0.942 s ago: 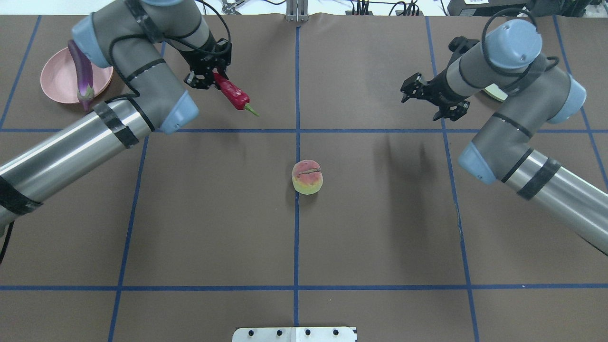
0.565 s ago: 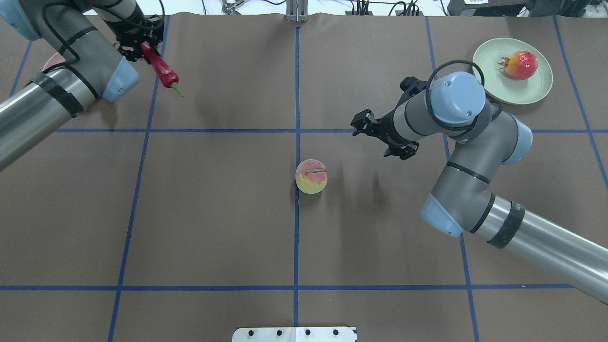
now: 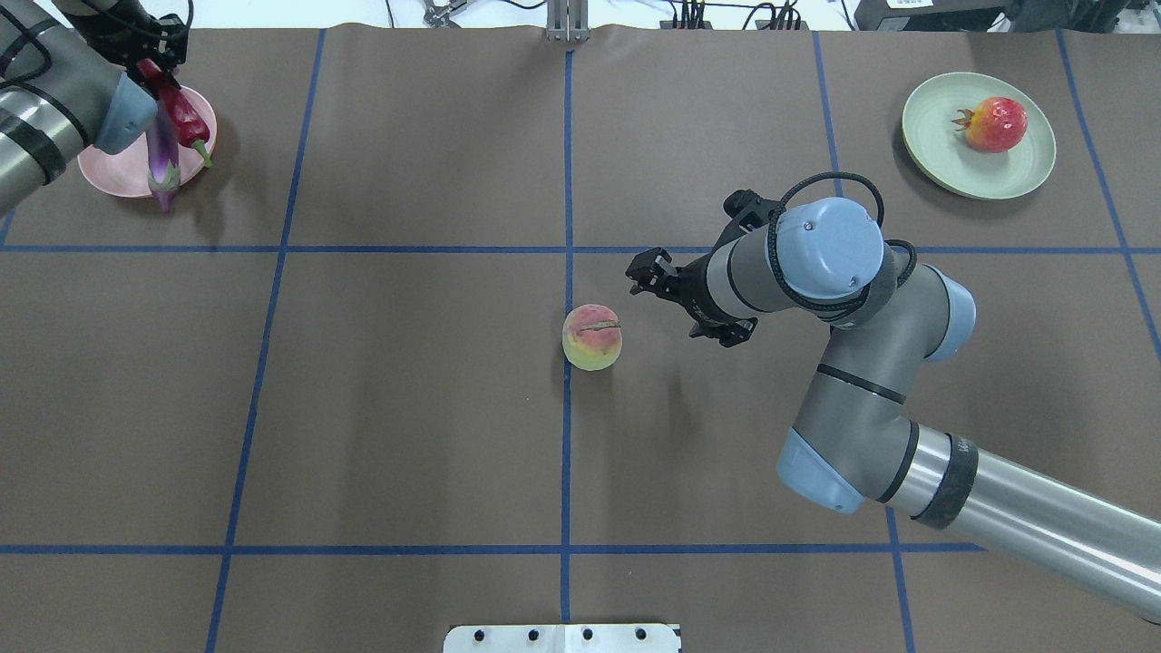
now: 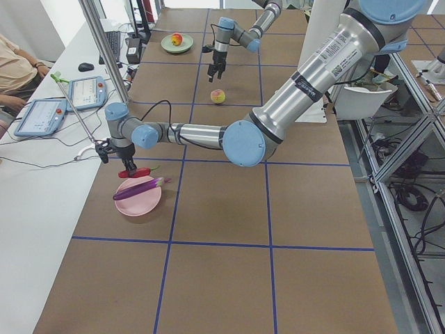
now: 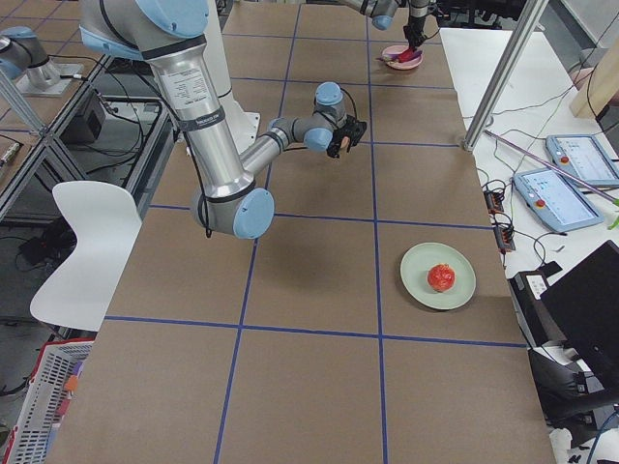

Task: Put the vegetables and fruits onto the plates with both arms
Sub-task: 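Lift chili onto pink plate with left gripper while right returns toward peach, then lower the right gripper onto the peach and grasp it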

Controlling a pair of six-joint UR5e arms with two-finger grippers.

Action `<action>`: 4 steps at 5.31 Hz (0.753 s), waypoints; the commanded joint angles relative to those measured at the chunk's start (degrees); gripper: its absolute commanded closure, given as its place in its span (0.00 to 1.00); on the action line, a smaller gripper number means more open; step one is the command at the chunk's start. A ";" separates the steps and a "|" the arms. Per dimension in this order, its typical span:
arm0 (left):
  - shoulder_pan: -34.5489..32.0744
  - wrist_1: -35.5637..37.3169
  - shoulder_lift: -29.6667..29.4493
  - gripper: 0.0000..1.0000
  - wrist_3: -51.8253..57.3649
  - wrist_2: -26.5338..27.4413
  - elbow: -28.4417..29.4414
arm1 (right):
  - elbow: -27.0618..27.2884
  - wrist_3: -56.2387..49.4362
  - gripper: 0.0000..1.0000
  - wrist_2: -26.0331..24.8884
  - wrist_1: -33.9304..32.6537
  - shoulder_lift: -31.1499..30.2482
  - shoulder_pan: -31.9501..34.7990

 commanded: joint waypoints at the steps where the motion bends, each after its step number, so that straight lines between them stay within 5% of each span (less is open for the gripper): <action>1: -0.66 -3.81 -0.47 0.00 3.57 -0.07 3.45 | -0.04 0.12 0.00 -0.04 -0.01 -0.06 -0.14; 4: -0.66 -3.72 -1.00 0.00 3.05 -0.77 1.62 | 0.84 1.79 0.00 -0.57 -0.09 -0.15 -1.36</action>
